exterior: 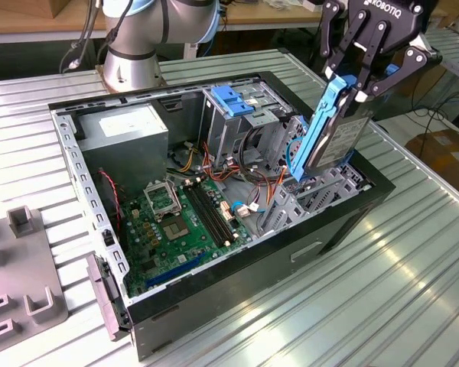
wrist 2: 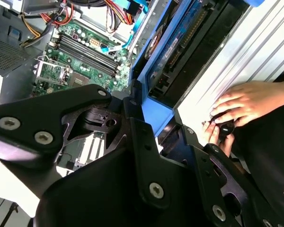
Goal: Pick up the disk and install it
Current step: 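Insert the disk into the insertion slot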
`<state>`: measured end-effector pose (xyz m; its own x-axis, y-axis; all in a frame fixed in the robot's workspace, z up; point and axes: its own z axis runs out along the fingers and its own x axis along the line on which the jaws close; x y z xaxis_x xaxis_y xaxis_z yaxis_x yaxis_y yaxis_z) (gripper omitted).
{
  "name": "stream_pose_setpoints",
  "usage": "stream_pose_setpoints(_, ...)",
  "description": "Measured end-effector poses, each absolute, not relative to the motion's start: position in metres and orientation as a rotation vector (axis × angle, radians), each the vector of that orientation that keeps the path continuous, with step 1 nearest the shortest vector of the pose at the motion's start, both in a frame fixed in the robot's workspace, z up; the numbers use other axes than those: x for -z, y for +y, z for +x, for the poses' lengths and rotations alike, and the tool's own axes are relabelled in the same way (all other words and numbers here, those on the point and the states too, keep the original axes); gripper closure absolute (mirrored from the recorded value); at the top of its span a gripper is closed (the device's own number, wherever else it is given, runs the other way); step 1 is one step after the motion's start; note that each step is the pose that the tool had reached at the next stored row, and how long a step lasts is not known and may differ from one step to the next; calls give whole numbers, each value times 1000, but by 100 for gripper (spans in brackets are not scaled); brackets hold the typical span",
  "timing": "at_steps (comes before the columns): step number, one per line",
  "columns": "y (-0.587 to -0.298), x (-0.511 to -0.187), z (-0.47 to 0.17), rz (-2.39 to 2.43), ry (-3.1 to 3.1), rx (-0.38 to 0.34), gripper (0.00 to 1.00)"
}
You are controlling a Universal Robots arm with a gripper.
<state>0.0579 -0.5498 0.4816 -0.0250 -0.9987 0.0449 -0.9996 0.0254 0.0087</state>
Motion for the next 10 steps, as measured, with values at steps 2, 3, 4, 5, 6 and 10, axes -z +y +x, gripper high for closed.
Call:
stream_pose_setpoints(2,-550,-481,58,2166,-2222,-39,63)
stream_pose_setpoints(3,-550,-481,58,2166,-2222,-39,63)
stream_pose_setpoints(4,-550,-480,59,2163,-2224,-39,63)
stream_pose_setpoints(5,-549,-479,59,2157,-2230,-39,63)
stream_pose_setpoints(6,-549,-478,60,2149,-2238,-39,63)
stream_pose_setpoints(10,-546,-475,60,2142,-2244,-38,63)
